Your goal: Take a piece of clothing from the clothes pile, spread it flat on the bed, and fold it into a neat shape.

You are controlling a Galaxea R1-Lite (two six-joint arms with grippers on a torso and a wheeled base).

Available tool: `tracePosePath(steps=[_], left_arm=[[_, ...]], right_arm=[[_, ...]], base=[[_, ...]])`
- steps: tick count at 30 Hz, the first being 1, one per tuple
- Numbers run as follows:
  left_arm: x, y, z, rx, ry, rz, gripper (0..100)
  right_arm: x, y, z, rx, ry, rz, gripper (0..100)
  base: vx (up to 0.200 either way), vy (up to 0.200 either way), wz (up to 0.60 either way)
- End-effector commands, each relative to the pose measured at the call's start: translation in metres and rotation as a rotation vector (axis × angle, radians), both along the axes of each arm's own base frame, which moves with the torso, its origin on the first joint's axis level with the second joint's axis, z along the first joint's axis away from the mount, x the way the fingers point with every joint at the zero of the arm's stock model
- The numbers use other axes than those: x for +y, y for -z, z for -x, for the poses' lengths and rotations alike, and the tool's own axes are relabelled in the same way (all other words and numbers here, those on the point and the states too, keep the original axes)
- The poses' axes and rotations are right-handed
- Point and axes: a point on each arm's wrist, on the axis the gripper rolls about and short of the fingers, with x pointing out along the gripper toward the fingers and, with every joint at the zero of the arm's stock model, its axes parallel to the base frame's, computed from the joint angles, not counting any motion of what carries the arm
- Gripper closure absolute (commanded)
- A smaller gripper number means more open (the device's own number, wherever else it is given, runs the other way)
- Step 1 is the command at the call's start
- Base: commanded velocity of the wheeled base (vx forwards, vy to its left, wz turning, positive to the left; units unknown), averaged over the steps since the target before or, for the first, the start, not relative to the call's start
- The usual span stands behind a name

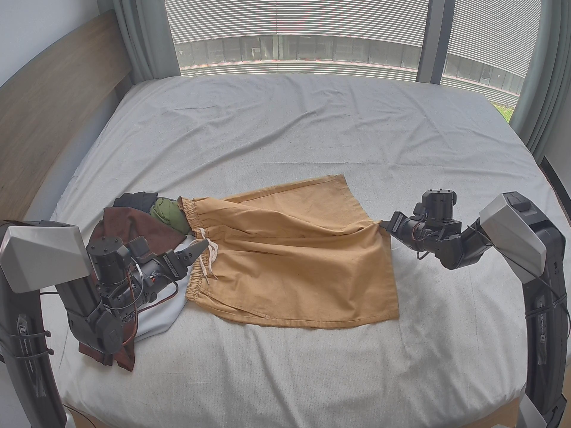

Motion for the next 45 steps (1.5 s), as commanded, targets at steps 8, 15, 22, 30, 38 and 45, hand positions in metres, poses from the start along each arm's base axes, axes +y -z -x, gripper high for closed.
tracePosePath(steps=[8, 15, 22, 30, 38, 45], left_arm=[[0.014, 0.014, 0.013, 0.079, -0.031, -0.026, 0], [0.019, 0.032, 0.019, 0.152, -0.041, -0.047, 0], [0.023, 0.055, 0.017, 0.217, -0.054, -0.054, 0], [0.022, 0.068, 0.012, 0.237, -0.054, -0.055, 0], [0.018, 0.082, 0.008, 0.260, -0.049, -0.055, 0], [0.012, 0.088, 0.003, 0.257, -0.034, -0.057, 0]], right_arm=[[-0.004, -0.039, 0.033, -0.076, 0.007, 0.004, 0], [0.006, -0.046, 0.087, -0.122, -0.060, 0.060, 0], [0.018, -0.036, 0.111, -0.139, -0.096, 0.055, 0], [0.022, -0.035, 0.110, -0.150, -0.104, 0.046, 0], [0.023, -0.035, 0.107, -0.190, -0.099, 0.030, 0], [0.021, -0.037, 0.106, -0.199, -0.096, 0.028, 0]], base=[[0.000, 0.000, 0.00], [0.000, 0.000, 0.00], [0.000, 0.000, 0.00], [0.000, 0.000, 0.00], [0.000, 0.000, 0.00], [0.000, 0.000, 0.00]])
